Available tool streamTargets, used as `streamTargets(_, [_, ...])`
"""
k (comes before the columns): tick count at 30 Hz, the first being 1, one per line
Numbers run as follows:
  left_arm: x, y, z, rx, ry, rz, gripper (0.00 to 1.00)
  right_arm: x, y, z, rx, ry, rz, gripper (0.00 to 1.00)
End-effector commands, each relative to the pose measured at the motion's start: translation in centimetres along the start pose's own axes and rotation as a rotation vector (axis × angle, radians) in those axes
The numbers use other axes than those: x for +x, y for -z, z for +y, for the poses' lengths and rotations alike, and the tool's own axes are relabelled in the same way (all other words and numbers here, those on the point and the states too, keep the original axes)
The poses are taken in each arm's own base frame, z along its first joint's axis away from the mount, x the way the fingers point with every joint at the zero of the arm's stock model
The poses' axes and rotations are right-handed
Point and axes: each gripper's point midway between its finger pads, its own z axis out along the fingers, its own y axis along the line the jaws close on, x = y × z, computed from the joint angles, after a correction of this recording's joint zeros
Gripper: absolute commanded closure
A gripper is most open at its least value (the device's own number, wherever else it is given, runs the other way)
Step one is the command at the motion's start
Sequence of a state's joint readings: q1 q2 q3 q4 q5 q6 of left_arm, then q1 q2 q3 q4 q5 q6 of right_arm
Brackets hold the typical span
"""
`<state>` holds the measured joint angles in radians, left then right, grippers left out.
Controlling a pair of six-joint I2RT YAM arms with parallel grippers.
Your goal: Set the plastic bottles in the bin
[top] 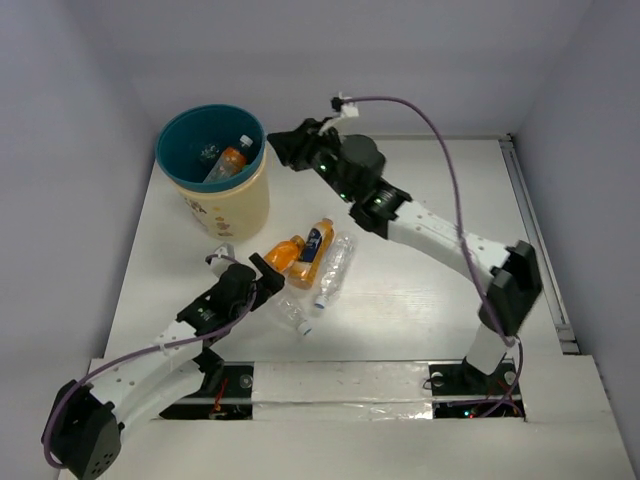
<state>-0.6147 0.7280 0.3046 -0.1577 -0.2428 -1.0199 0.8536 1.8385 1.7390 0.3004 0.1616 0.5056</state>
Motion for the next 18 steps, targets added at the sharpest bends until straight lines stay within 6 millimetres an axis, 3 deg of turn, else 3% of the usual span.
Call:
streamTargets(1, [-1.0,-0.7,-0.7,0.019,0.029,-0.064,0.01,-2.2,5.0,1.1,-0.061,-0.02,-0.074,0.63])
streamTargets(5, [-0.8,-1.6,0.1,-0.027,0.024,-0.068,0.03,0.3,9.8,-1.6,0.007,-0.033,0.005,0.58])
streamTargets(7, [-0.7,-1.9,0.3,-0.039,0.026,-0.072,0.09,1.2,12.1,-2.9,0.059,-0.048,0.045,0.4])
streamTargets(8, [-0.5,-2.2,0.8,-0.053,0.025,-0.07,0.11,3.9,13.4,-5.0,0.113,-0.042,0.106,0.34])
streamTargets(10, [-0.3,-2.2,0.8,-0.055,0.02,-0.068,0.17,6.2,15.5,-7.3,0.2,-0.046,0.173,0.22])
streamTargets(11, [-0.4,-2.2,0.8,-0.055,0.019,-0.07,0.19,8.5,16.9,-9.3,0.259,-0.044,0.225,0.19])
streamTargets(14, [-0.3,-2.2,1.0,-0.059,0.017,-0.073,0.31,10.9,19.9,-12.6,0.376,-0.069,0.268,0.12])
streamTargets(15, [-0.4,-2.2,1.0,-0.058,0.012,-0.077,0.36,12.8,21.5,-14.3,0.424,-0.065,0.307,0.1])
streamTargets(18, [-0.4,-2.1,1.2,-0.064,0.005,-0.078,0.43,14.3,23.7,-17.3,0.543,-0.066,0.32,0.02])
